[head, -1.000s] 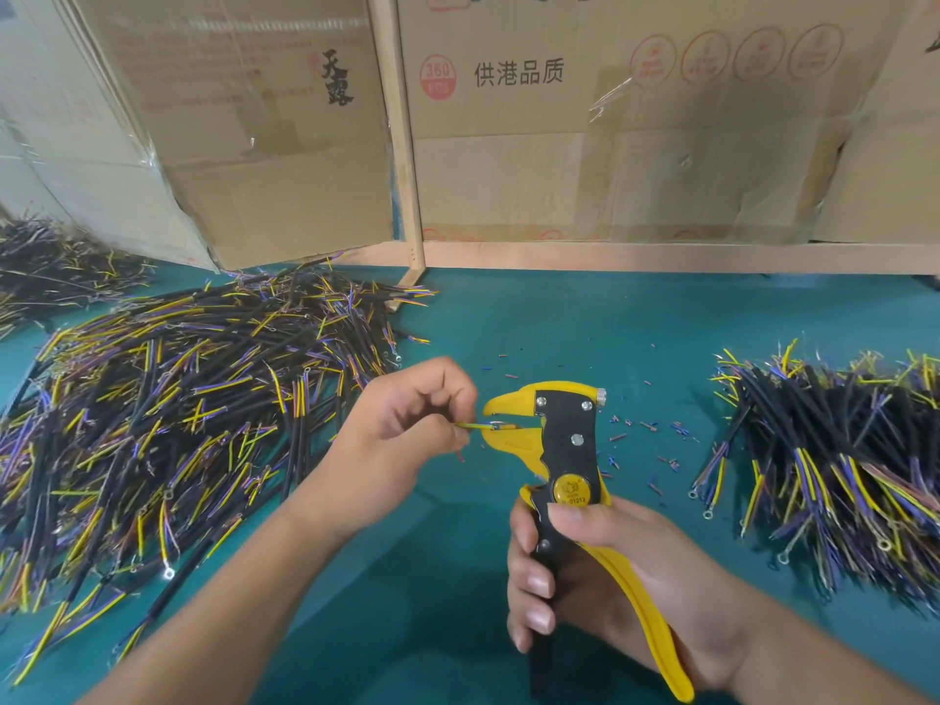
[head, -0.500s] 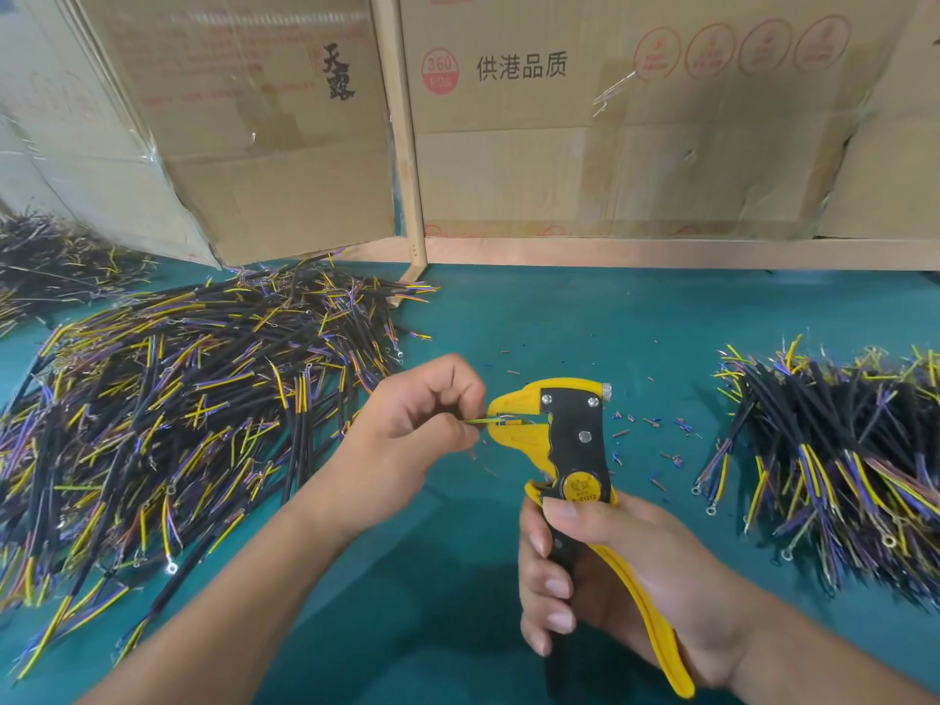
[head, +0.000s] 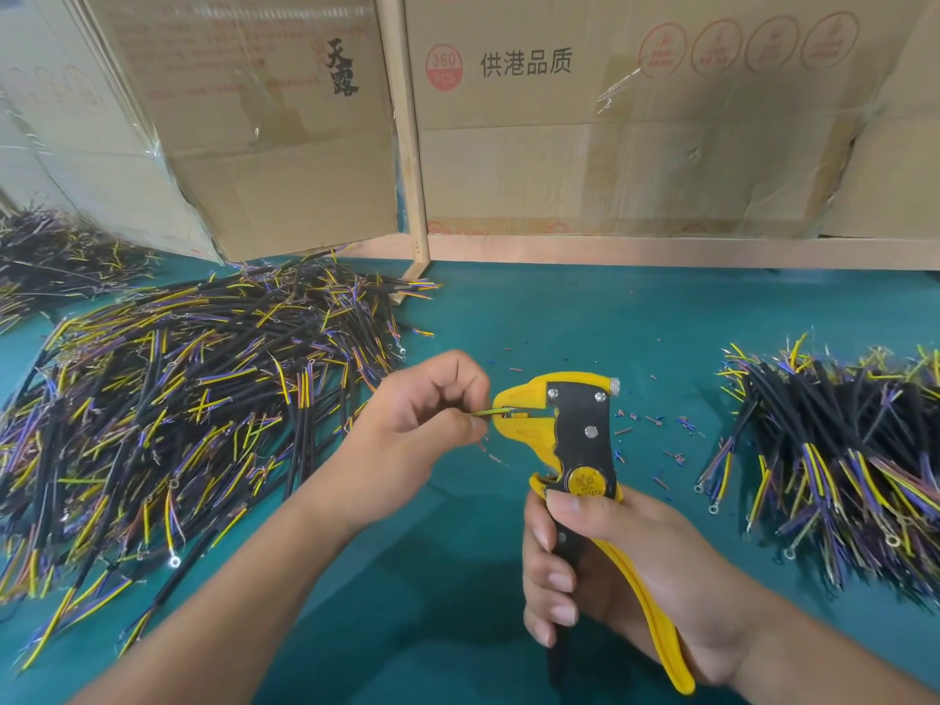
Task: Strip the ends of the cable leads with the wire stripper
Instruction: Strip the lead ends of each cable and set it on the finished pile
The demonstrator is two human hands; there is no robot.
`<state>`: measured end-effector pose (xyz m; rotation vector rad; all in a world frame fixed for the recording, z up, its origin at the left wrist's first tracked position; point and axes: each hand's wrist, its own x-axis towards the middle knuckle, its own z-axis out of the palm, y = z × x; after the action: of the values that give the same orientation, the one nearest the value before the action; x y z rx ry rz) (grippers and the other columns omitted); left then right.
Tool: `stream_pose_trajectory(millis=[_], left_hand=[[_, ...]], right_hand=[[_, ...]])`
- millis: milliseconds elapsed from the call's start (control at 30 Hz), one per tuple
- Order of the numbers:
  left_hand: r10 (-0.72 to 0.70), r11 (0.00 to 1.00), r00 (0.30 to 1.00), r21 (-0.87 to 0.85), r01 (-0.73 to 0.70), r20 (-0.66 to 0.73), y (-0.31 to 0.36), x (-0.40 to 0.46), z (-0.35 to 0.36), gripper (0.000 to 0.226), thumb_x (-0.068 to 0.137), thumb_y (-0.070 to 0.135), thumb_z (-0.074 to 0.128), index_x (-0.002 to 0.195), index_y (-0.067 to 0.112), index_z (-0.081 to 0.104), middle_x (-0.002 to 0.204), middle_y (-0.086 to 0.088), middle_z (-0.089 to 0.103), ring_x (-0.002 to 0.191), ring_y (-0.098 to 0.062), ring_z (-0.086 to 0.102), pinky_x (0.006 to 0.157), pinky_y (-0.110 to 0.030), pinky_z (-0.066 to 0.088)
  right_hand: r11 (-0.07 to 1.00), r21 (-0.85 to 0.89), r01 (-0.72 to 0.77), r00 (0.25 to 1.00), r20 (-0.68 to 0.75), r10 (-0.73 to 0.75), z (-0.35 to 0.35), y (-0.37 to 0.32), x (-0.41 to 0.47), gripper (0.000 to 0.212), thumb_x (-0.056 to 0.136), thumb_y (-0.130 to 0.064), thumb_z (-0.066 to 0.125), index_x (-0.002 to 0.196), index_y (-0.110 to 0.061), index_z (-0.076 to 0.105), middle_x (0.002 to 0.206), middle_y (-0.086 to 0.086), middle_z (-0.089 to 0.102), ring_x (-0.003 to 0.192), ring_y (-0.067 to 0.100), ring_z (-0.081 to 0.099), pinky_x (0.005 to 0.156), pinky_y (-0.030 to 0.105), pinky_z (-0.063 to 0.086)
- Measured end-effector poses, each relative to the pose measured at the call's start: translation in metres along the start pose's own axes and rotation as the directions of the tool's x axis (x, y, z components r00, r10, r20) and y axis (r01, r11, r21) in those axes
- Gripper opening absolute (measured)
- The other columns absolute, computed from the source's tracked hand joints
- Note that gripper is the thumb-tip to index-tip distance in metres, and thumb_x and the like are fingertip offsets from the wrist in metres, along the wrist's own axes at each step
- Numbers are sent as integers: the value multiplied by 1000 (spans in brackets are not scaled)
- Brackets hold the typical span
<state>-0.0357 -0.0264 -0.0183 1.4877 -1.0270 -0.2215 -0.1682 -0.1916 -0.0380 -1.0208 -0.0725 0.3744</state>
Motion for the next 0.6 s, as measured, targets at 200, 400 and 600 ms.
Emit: stream_pose_trajectory(millis=[200, 400, 600], left_hand=[[-14, 1000, 1000, -7, 14, -1, 2, 2, 1, 10, 76, 5, 57, 79, 10, 49, 68, 15, 48, 63, -4, 39, 59, -15, 34], [-6, 1000, 1000, -13, 6, -3, 2, 1, 1, 11, 72, 21, 56, 77, 12, 51, 68, 13, 50, 64, -5, 40, 60, -17, 35], [-7, 1000, 1000, -12, 7, -6, 0, 0, -1, 9, 74, 20, 58, 79, 14, 53, 69, 10, 50, 64, -5, 41, 60, -16, 36]], right_hand=[[999, -14, -31, 997, -77, 30, 0, -2, -1, 40, 82, -41, 73, 70, -10, 52, 60, 8, 33, 47, 21, 34, 52, 34, 40], [998, -60, -32, 990, -143, 23, -1, -8, -4, 49, 80, -50, 72, 67, -12, 46, 54, 4, 27, 40, 15, 24, 44, 23, 32], [997, -68, -36, 987, -159, 24, -2, -11, -3, 50, 78, -53, 72, 66, -13, 45, 54, 2, 27, 40, 14, 22, 43, 22, 31]])
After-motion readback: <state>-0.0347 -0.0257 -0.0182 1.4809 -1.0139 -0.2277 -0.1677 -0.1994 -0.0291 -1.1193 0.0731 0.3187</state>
